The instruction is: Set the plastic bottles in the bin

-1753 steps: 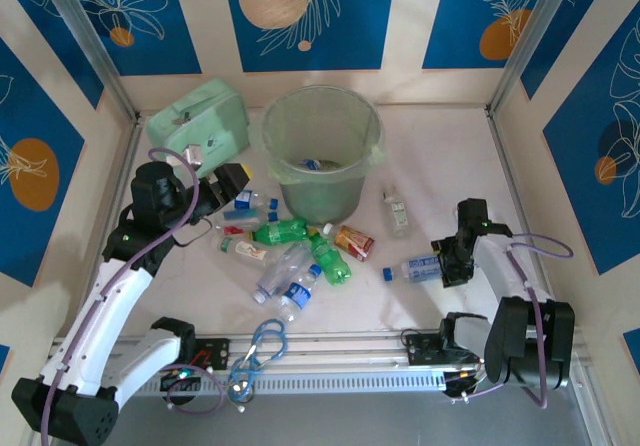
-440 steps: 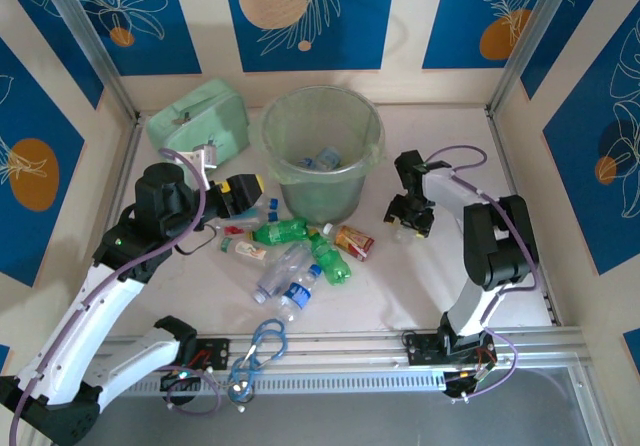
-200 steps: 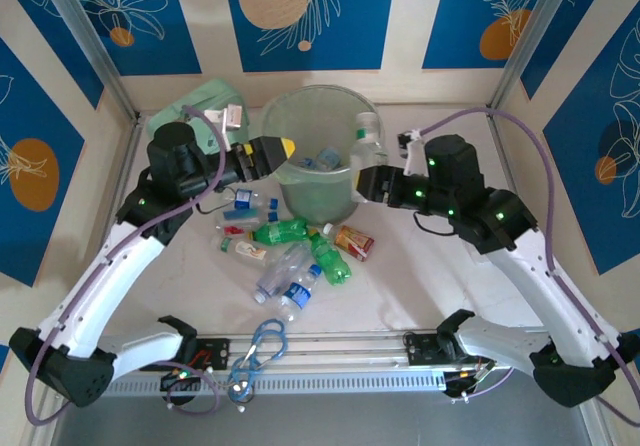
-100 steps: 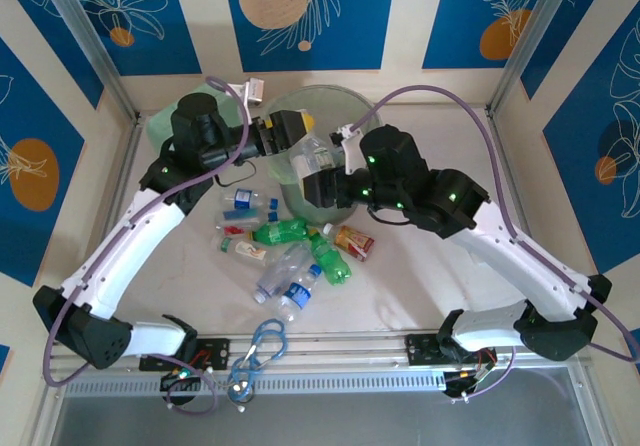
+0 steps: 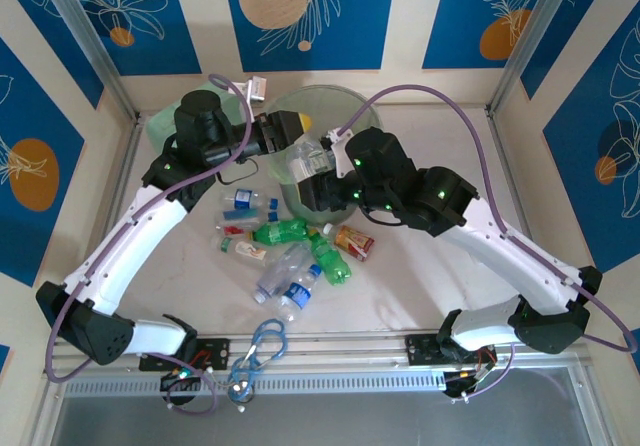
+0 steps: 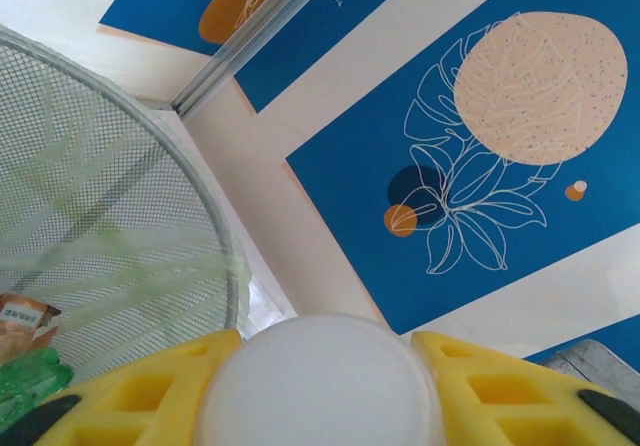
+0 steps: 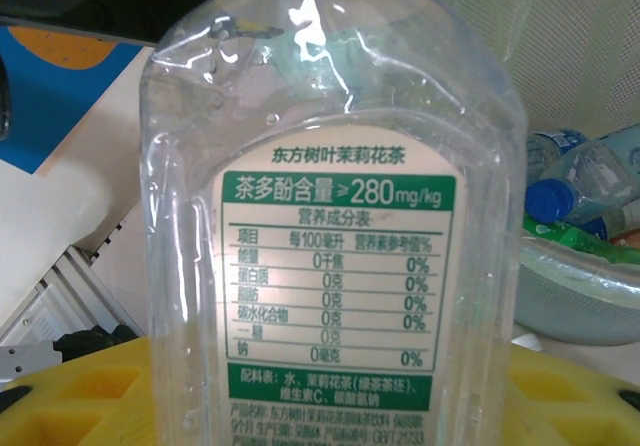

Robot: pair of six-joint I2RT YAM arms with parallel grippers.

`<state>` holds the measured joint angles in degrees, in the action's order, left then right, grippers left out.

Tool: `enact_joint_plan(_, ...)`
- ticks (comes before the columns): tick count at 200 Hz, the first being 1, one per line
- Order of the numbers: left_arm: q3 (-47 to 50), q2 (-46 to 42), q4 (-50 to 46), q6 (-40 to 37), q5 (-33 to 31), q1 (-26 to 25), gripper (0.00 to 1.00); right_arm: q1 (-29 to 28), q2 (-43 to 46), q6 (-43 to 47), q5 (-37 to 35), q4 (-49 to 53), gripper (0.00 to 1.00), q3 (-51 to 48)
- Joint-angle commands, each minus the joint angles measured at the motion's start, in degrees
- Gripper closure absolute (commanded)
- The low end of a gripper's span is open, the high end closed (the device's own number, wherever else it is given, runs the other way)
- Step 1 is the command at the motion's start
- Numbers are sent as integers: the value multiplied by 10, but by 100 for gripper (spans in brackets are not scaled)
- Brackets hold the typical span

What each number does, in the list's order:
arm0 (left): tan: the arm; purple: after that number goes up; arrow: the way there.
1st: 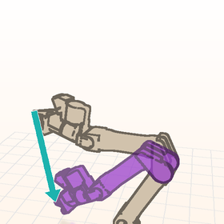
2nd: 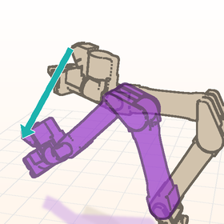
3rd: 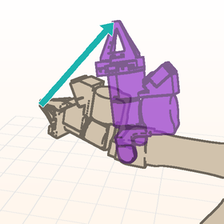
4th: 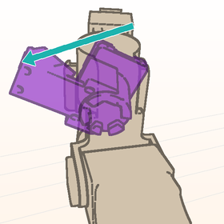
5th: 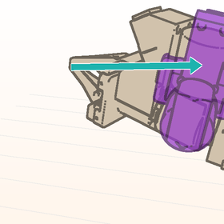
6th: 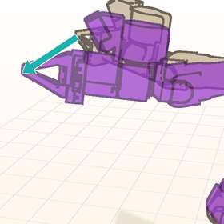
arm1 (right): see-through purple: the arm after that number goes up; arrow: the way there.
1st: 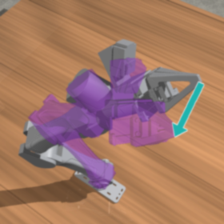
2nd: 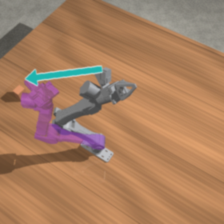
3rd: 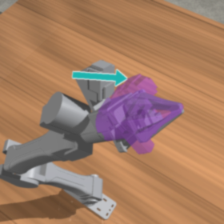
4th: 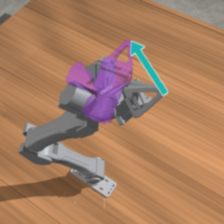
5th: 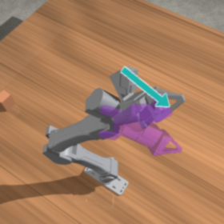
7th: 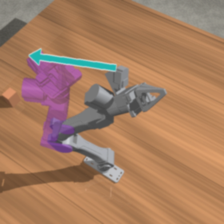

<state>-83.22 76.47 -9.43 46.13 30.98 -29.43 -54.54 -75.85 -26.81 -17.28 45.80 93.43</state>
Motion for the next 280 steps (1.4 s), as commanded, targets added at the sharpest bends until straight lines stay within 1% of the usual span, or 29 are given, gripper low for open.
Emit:
enact_joint_plan(1,-13,-1,16,-3,-17,0,62,-4,5,4,-17,3,42,18)
enact_joint_plan(18,-8,-3,27,8,-24,2,65,-5,7,2,-21,4,41,18)
enact_joint_plan(27,-4,-5,38,17,-27,3,67,-5,7,-1,-26,7,37,19)
enact_joint_plan(36,0,-5,45,25,-33,6,68,-5,7,-5,-31,9,29,20)
enact_joint_plan(45,2,-6,53,33,-35,10,69,-5,9,-15,-40,15,16,23)
enact_joint_plan(51,2,-6,58,39,-36,14,69,-3,10,-25,-45,19,9,27)
enact_joint_plan(66,6,-6,80,64,-28,31,70,14,21,-52,-40,26,1,36)
enact_joint_plan(71,10,-7,92,77,-26,38,70,24,26,-65,-32,25,1,36)
enact_joint_plan(78,19,-9,116,99,-21,49,71,46,36,-84,3,22,1,35)
enact_joint_plan(88,33,-10,161,137,-12,63,71,93,53,-115,83,1,1,22)
enact_joint_plan(96,44,-9,203,173,-2,73,71,139,68,-146,166,-31,1,0)
enact_joint_plan(108,55,-4,263,222,12,83,72,214,86,-199,311,-96,1,-39)
enact_joint_plan(118,62,3,308,259,23,87,73,260,95,-240,400,-148,1,-69)
enact_joint_plan(126,65,6,342,281,29,88,73,282,98,-263,450,-182,1,-86)
enact_joint_plan(136,67,12,383,305,37,88,74,294,95,-275,481,-199,1,-91)
enact_joint_plan(153,69,25,455,347,50,89,75,296,84,-283,504,-209,1,-88)
enact_joint_plan(164,67,35,488,369,57,88,75,295,79,-299,523,-241,1,-93)
enact_joint_plan(178,63,47,512,393,66,88,75,295,78,-320,539,-290,1,-101)
enact_joint_plan(195,66,59,548,421,69,89,76,291,75,-332,544,-323,1,-98)
enact_joint_plan(217,72,64,563,433,67,89,76,284,68,-345,548,-357,1,-95)
enact_joint_plan(237,73,63,563,429,69,87,75,268,46,-331,538,-332,1,-71)
enact_joint_plan(267,73,62,569,431,74,88,75,227,17,-290,501,-281,0,-22)
enact_joint_plan(280,74,62,572,433,75,87,75,215,6,-283,494,-275,2,-5)
